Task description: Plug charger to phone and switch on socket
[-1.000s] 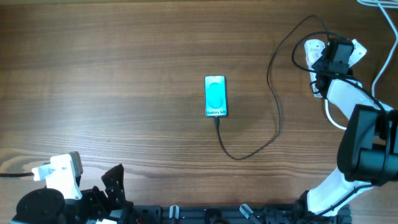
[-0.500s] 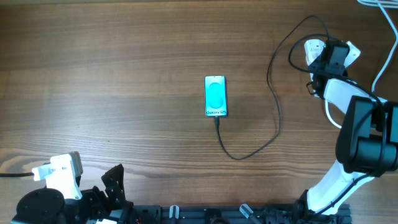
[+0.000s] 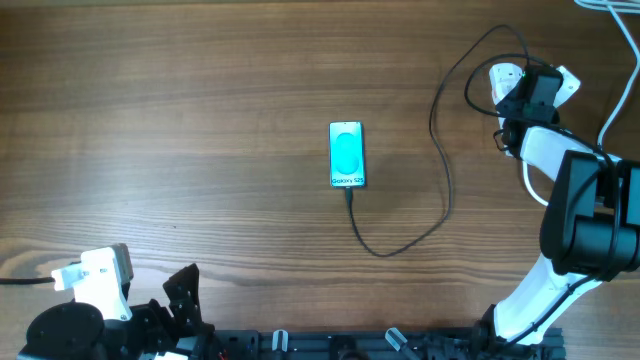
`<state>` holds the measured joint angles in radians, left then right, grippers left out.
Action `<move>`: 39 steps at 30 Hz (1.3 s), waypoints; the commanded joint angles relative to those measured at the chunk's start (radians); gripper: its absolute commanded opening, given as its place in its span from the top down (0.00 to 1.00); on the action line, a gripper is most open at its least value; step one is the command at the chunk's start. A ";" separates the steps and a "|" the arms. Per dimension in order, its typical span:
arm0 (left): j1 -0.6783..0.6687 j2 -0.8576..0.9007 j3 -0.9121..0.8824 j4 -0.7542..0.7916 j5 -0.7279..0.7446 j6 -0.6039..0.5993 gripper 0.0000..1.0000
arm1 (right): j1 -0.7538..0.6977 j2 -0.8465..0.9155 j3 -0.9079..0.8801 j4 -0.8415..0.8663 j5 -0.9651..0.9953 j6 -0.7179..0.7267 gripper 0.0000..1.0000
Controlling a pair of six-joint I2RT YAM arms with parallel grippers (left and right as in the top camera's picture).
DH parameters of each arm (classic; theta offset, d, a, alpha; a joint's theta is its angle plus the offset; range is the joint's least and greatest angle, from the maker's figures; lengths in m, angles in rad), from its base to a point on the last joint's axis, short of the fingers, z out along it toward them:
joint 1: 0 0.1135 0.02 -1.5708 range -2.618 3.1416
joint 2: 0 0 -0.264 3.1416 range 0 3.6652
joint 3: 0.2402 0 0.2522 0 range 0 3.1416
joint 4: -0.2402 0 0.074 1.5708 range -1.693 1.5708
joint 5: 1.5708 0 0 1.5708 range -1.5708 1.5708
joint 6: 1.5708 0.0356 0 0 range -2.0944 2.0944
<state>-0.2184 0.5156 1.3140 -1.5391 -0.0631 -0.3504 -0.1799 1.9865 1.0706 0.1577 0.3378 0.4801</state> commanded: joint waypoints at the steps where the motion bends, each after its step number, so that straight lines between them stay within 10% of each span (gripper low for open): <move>1: -0.007 -0.008 -0.006 0.003 -0.018 -0.004 0.00 | 0.002 0.035 0.012 0.010 -0.003 -0.008 0.95; 29: -0.007 -0.024 -0.006 0.005 -0.013 -0.002 0.00 | 0.114 -0.101 0.012 -0.398 -0.044 0.108 0.96; 39: -0.007 -0.401 -0.006 0.008 -0.044 -0.001 0.00 | 0.118 -0.269 0.012 -0.524 -0.146 0.177 0.96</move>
<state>-0.2184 0.2337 1.3102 -1.5337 -0.0696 -0.3500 -0.0643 1.7630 1.0859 -0.3485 0.2535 0.6289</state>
